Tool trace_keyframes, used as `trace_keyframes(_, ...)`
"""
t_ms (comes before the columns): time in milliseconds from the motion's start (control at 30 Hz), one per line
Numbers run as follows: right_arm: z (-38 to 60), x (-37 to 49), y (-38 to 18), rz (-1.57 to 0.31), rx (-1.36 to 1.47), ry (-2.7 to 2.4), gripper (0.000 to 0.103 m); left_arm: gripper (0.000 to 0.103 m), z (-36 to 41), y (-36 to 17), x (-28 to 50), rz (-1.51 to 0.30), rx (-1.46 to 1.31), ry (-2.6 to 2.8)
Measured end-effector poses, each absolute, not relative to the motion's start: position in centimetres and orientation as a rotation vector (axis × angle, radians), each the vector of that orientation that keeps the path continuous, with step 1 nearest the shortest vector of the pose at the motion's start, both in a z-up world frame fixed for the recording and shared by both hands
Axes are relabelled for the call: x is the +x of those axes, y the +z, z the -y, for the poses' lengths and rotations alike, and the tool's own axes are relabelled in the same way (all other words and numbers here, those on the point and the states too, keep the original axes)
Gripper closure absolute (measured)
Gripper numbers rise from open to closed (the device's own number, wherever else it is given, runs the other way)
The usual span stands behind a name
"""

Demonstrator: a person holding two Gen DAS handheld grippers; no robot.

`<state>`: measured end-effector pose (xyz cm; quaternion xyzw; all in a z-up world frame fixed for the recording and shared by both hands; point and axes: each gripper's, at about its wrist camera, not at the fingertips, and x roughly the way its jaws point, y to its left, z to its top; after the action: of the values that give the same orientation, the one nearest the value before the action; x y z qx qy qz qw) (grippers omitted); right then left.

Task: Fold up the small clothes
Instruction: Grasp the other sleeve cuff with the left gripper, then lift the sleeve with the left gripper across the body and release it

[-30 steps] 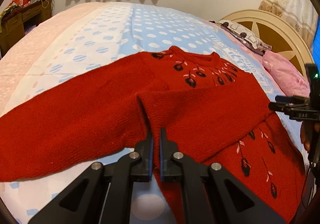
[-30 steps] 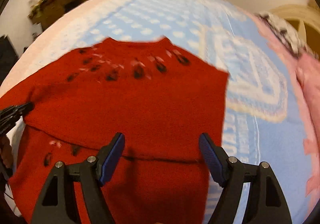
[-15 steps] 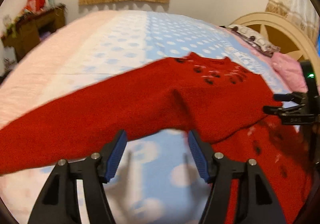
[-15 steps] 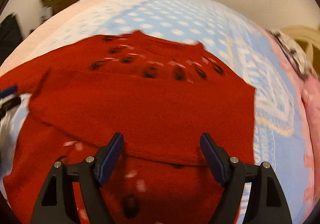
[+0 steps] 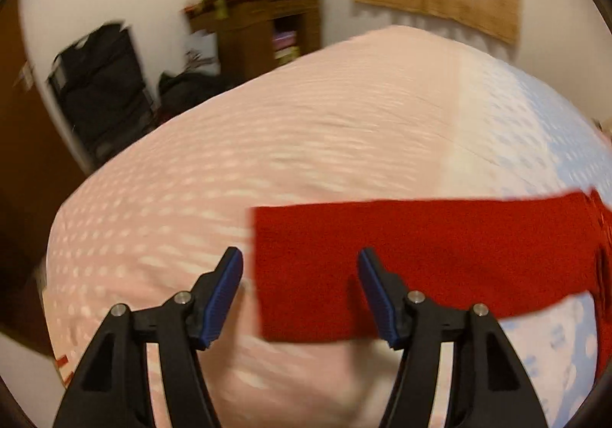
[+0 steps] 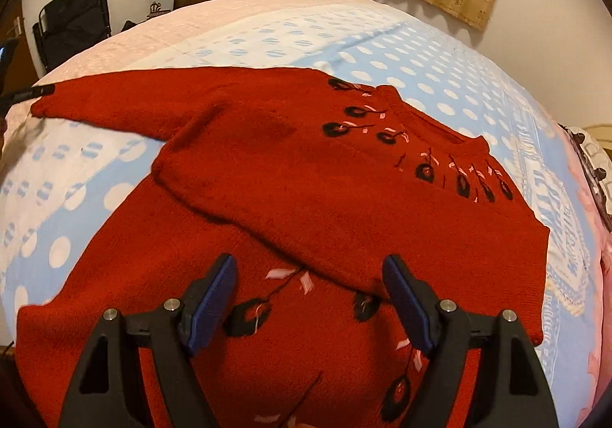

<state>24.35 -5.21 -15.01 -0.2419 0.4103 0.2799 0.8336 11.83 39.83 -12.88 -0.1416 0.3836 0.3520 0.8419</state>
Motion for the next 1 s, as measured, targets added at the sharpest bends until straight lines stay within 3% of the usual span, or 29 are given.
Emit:
trace_keyframes(100, 5.5, 23.6, -15.1, -0.863, -0.527, 0.590, 0.024, 0.054, -41.2, -14.0, 12.1, -0.831, -0.383, 0.728)
trace_keyframes(267, 6.0, 23.3, -15.2, -0.851, -0.536, 0.581, 0.024, 0.055, -40.7, -14.7, 14.2, -0.842, -0.405, 0.703)
trace_keyframes(333, 6.2, 23.0, -15.1, -0.845, -0.534, 0.582, 0.024, 0.081, -40.9, -14.7, 14.9, -0.852, -0.415, 0.689)
trace_keyframes(367, 6.3, 22.8, -15.0, -0.841, -0.531, 0.583, 0.024, 0.089, -40.9, -14.7, 15.3, -0.856, -0.424, 0.669)
trace_keyframes(400, 6.5, 22.7, -15.0, -0.839, -0.527, 0.584, 0.024, 0.091, -40.6, -14.5, 15.2, -0.859, -0.423, 0.665)
trace_keyframes(667, 7.2, 22.0, -14.6, -0.833, -0.503, 0.591, 0.024, 0.094, -38.9, -9.8, 13.6, -0.779, -0.450, 0.570)
trace_keyframes(1000, 10.3, 22.3, -12.4, -0.805, -0.451, 0.535, 0.024, 0.094, -31.7, -2.6, 17.1, -0.683, -0.464, 0.299)
